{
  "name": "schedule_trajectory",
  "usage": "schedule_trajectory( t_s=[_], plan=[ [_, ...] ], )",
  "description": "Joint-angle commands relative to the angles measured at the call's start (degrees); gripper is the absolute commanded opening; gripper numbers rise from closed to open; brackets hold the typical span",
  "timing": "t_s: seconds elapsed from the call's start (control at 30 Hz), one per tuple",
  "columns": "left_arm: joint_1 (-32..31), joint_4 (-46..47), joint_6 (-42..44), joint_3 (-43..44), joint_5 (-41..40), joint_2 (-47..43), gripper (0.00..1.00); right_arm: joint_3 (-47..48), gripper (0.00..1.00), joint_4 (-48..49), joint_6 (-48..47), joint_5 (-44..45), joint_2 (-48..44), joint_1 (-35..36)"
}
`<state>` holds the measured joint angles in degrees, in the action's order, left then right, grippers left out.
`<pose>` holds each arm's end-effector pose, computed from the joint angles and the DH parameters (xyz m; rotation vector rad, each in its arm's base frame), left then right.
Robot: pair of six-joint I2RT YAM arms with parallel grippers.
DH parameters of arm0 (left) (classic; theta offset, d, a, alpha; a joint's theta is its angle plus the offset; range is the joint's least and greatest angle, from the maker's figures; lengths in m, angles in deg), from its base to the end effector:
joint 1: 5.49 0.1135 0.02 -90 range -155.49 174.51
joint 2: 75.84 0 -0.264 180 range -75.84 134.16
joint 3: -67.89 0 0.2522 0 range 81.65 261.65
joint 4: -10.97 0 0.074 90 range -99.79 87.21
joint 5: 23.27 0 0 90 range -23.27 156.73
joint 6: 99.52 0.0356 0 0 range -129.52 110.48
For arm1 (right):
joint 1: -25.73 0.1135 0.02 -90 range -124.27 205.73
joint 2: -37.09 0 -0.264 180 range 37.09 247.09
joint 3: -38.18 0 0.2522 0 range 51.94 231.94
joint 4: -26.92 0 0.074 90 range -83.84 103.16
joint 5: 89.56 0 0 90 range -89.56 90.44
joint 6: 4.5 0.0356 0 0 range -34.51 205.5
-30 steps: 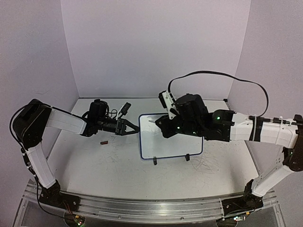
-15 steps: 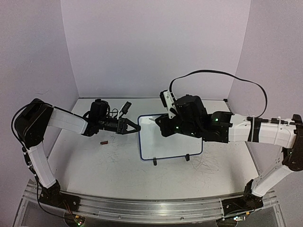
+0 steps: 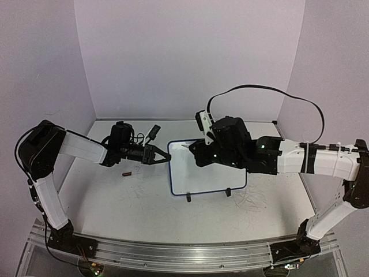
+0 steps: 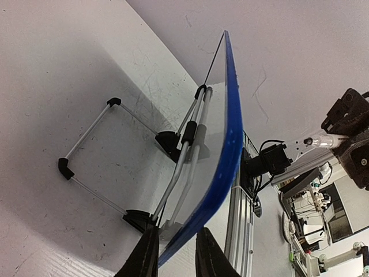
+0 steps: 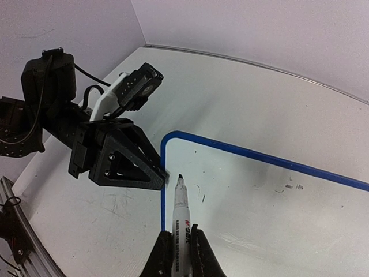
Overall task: Write a sentence on the whiteboard
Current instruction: Hold the whiteboard at the center of the board.
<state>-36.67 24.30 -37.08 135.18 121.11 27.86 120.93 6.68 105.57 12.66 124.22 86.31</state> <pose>0.3038 -0.2177 0.1832 0.7532 2.0077 -1.5672 0.1820 0.3074 0.3126 -0.5785 1.9749 0.6851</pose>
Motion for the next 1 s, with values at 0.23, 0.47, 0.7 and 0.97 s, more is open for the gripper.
schedule_trajectory(
  t_s=[0.23, 0.47, 0.7, 0.97],
  plan=[
    [0.0, 3.4, 3.3, 1.8, 2.0, 1.7, 0.24, 2.7, 0.0, 2.8, 0.2, 1.1, 3.7, 0.6],
    [-0.1, 4.0, 3.9, 1.0, 2.0, 1.8, 0.21, 2.8, 0.0, 4.0, 0.2, 1.0, 4.5, 0.6],
    [-0.3, 4.3, 6.5, -0.1, 1.2, 1.0, 0.19, 4.3, 0.0, 4.2, 0.0, 0.9, 5.8, 0.7],
    [-0.5, 4.4, 7.1, 0.1, 1.7, 1.8, 0.21, 4.8, 0.0, 4.5, 0.6, 1.6, 6.5, 0.6]
  ],
)
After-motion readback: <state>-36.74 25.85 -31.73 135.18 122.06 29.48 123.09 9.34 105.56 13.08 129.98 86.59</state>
